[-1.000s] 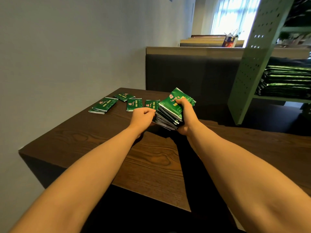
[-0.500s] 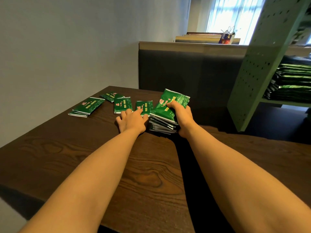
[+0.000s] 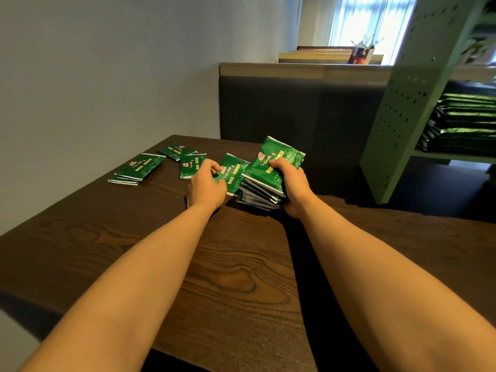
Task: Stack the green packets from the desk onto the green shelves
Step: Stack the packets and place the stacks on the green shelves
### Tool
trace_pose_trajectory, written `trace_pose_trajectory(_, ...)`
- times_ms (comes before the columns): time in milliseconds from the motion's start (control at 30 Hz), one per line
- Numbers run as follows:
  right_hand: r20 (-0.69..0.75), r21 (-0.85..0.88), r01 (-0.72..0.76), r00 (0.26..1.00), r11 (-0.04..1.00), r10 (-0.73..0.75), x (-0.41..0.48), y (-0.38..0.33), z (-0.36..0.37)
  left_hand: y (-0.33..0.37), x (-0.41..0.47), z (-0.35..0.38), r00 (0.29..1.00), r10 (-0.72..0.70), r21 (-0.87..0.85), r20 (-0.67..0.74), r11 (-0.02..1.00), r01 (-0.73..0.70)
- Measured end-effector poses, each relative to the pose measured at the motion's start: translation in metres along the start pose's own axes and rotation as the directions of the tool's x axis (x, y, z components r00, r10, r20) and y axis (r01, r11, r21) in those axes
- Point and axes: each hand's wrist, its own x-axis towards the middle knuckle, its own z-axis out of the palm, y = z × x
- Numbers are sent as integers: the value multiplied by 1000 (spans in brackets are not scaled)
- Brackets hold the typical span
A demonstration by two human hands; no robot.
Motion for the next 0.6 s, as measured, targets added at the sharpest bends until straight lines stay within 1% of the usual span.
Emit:
trace_pose_trajectory(100, 13, 37, 12, 1000, 999, -13, -8, 0, -2, 5, -7, -5, 1000, 24, -115, 0, 993, -24)
trace_pose_trajectory(167, 13, 66, 6, 1000, 998, -7, -15, 0, -1, 8, -12, -9, 1000, -5, -188, 16, 982, 8)
trace_pose_trajectory(233, 14, 95, -11, 1000, 995, 10, -24, -1, 0, 16, -20, -13, 997, -44, -278, 63, 959, 60)
trace_pose_trajectory(367, 31, 116, -33, 999, 993, 30, -51, -7, 2, 44, -44, -19, 977, -107, -388, 186, 905, 173)
trace_pose_trajectory(467, 18, 110, -29, 999, 994, 27, -75, -15, -3, 59, -61, -23, 958, -188, -436, 218, 859, 267)
trace_pose_trajectory(600, -49, 94, -13, 999, 996, 17, -107, -26, -13, 79, -90, -28, 919, -275, -552, 282, 737, 390)
